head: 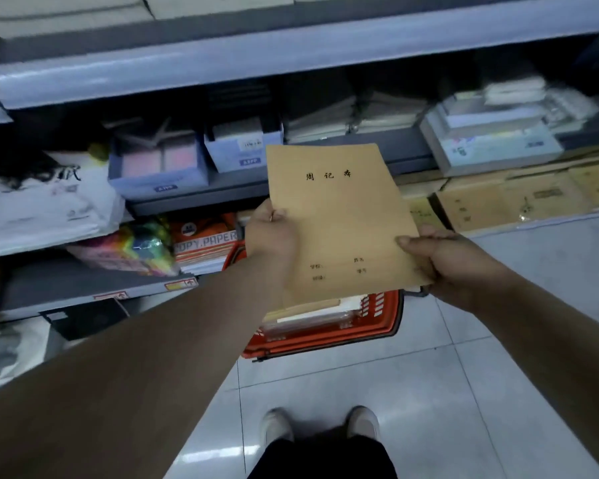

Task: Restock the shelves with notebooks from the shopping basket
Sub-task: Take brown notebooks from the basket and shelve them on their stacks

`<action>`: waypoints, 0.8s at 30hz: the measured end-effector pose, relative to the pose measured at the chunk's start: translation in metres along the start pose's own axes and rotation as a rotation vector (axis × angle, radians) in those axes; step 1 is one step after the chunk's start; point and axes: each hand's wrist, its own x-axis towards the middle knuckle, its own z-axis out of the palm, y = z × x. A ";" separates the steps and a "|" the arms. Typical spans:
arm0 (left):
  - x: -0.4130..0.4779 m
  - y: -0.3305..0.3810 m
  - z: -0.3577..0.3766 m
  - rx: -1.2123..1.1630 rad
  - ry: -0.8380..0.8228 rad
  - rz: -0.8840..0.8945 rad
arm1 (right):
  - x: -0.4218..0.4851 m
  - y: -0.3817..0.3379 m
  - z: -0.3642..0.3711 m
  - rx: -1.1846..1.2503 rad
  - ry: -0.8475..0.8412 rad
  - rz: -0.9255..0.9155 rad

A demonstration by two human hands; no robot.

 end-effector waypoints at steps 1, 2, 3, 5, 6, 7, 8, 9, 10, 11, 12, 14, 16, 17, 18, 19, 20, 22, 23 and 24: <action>-0.007 0.013 -0.005 0.025 0.005 0.035 | -0.010 -0.012 0.005 0.009 -0.009 -0.033; -0.011 0.018 -0.009 0.036 0.011 0.058 | -0.017 -0.017 0.008 0.025 -0.027 -0.052; -0.016 0.029 -0.013 0.045 0.021 0.079 | -0.026 -0.026 0.013 0.040 -0.034 -0.064; -0.025 0.051 -0.021 0.080 0.027 0.126 | -0.042 -0.043 0.023 0.066 -0.024 -0.081; -0.029 0.060 -0.025 0.086 0.021 0.137 | -0.048 -0.049 0.027 0.078 -0.014 -0.085; -0.033 0.071 -0.028 0.097 0.009 0.144 | -0.055 -0.056 0.031 0.084 0.007 -0.092; -0.038 0.081 -0.031 0.100 -0.003 0.152 | -0.061 -0.062 0.034 0.092 0.024 -0.100; -0.043 0.090 -0.033 0.099 -0.014 0.157 | -0.067 -0.067 0.037 0.094 0.034 -0.110; -0.048 0.099 -0.035 0.078 -0.027 0.158 | -0.072 -0.073 0.040 0.097 0.041 -0.116; -0.051 0.106 -0.037 0.052 -0.038 0.159 | -0.077 -0.077 0.042 0.095 0.051 -0.119; -0.053 0.114 -0.039 0.035 -0.040 0.176 | -0.082 -0.084 0.044 0.095 0.061 -0.125; -0.058 0.130 -0.044 0.064 -0.048 0.234 | -0.091 -0.096 0.050 0.074 0.066 -0.140; -0.059 0.143 -0.051 0.067 -0.064 0.281 | -0.101 -0.108 0.057 0.043 0.066 -0.160; -0.060 0.150 -0.054 0.062 -0.062 0.299 | -0.107 -0.115 0.059 0.028 0.074 -0.173; -0.059 0.152 -0.056 0.064 -0.051 0.307 | -0.108 -0.117 0.062 0.019 0.078 -0.175; -0.061 0.156 -0.059 0.051 -0.049 0.313 | -0.111 -0.120 0.064 0.012 0.083 -0.181; -0.063 0.160 -0.061 0.041 -0.059 0.312 | -0.115 -0.124 0.068 0.005 0.090 -0.193; -0.063 0.168 -0.062 0.037 -0.081 0.316 | -0.120 -0.132 0.075 -0.019 0.121 -0.223; -0.063 0.174 -0.062 0.036 -0.083 0.320 | -0.121 -0.136 0.077 -0.029 0.136 -0.239; -0.062 0.180 -0.061 0.027 -0.083 0.319 | -0.122 -0.140 0.079 -0.033 0.150 -0.251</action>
